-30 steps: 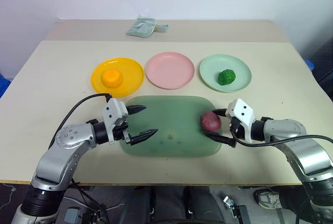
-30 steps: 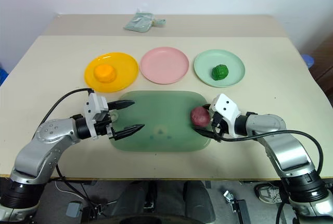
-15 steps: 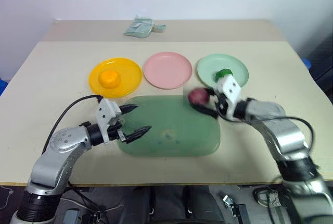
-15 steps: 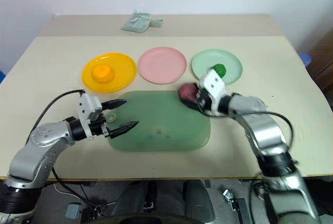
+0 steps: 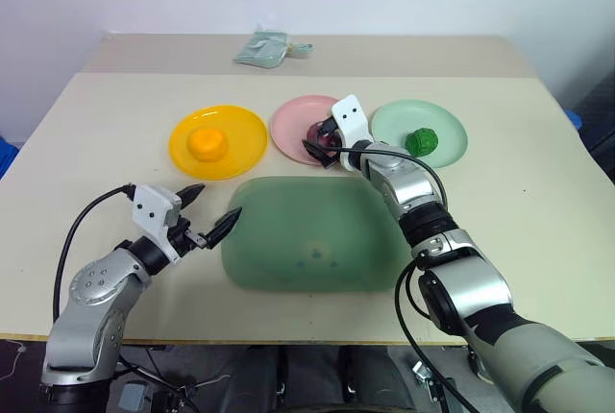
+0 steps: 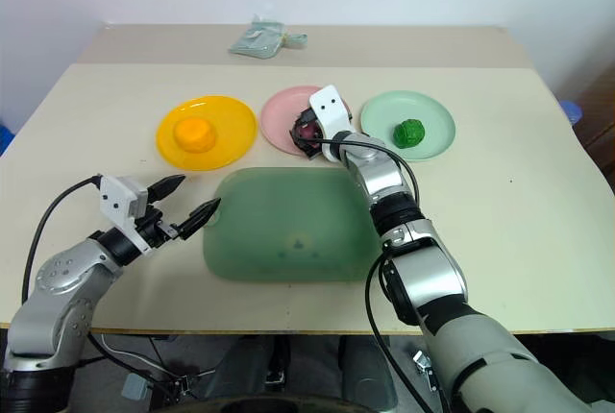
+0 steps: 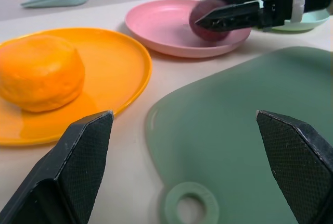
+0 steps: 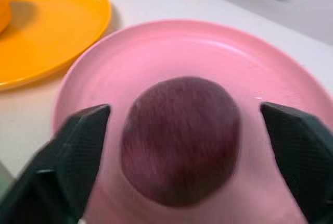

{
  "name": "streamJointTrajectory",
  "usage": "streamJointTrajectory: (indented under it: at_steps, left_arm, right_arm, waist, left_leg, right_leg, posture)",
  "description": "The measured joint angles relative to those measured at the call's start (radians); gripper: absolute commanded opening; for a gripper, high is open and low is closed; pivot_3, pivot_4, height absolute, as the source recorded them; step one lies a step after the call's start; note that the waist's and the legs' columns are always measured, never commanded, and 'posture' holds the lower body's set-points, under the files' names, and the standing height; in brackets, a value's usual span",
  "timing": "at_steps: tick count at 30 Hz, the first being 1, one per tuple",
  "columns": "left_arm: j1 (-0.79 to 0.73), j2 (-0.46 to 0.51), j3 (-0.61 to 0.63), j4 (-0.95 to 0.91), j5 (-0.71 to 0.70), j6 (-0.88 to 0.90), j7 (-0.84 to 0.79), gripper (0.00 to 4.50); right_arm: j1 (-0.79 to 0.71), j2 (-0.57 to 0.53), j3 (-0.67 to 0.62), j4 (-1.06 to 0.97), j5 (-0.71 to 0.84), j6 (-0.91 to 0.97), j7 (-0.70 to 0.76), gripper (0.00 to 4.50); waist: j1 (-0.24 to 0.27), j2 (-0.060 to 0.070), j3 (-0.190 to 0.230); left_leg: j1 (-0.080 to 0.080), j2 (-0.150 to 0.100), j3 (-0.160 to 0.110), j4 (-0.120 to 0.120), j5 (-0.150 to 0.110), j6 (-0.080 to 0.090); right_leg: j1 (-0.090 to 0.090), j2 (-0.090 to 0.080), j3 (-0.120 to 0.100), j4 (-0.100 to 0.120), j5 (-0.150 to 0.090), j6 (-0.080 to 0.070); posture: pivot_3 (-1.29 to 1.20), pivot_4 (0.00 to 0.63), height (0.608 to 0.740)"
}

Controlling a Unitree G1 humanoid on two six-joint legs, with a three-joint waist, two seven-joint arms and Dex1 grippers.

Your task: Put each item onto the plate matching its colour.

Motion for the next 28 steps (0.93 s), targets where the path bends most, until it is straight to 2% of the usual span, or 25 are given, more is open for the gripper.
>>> streamJointTrajectory:
  at_steps: [6, 11, 15, 20, 28]
  left_arm:
    - [-0.004, -0.003, 0.004, 0.006, 0.007, -0.016, 0.022, 4.5]
    - [-0.005, 0.01, 0.046, 0.076, 0.029, -0.05, 0.038, 4.5]
    - [0.029, 0.041, 0.092, 0.114, 0.034, -0.079, 0.026, 4.5]
    - [0.086, 0.058, 0.125, 0.126, 0.035, -0.088, 0.01, 4.5]
    - [0.126, 0.058, 0.151, 0.089, 0.033, -0.085, 0.029, 4.5]
  right_arm:
    - [0.238, -0.151, -0.015, -0.322, 0.028, -0.073, 0.161, 4.48]
    - [0.558, -0.396, -0.147, -0.632, 0.199, 0.017, 0.379, 4.48]
    - [0.726, -0.523, -0.254, -0.694, 0.247, 0.045, 0.454, 4.48]
    - [0.775, -0.576, -0.318, -0.713, 0.273, 0.06, 0.482, 4.48]
    - [0.766, -0.57, -0.321, -0.729, 0.279, 0.083, 0.462, 4.48]
  waist:
    - [0.01, 0.0, 0.0]
    - [0.011, 0.0, 0.0]
    - [0.002, 0.0, 0.0]
    - [0.007, 0.0, 0.0]
    - [0.01, 0.0, 0.0]
  left_leg:
    - [0.0, 0.001, -0.001, 0.0, 0.0, 0.0]
    - [0.001, 0.001, -0.001, 0.0, -0.003, 0.005]
    - [0.002, 0.003, 0.0, -0.001, -0.004, 0.006]
    - [0.003, 0.004, 0.0, -0.001, -0.003, 0.005]
    - [0.002, 0.004, 0.0, -0.001, -0.003, 0.005]
  right_leg:
    - [0.001, 0.0, 0.0, 0.0, 0.0, 0.0]
    - [0.003, -0.001, 0.0, -0.002, 0.0, 0.0]
    - [0.003, 0.0, 0.001, -0.002, 0.0, 0.0]
    - [0.003, 0.001, 0.001, -0.002, 0.0, 0.0]
    - [0.003, 0.0, 0.001, -0.003, 0.0, 0.0]
  posture:
    - [0.0, 0.15, 0.74]
    - [0.0, 0.15, 0.74]
    - [0.0, 0.15, 0.74]
    - [0.0, 0.15, 0.74]
    - [0.0, 0.15, 0.74]
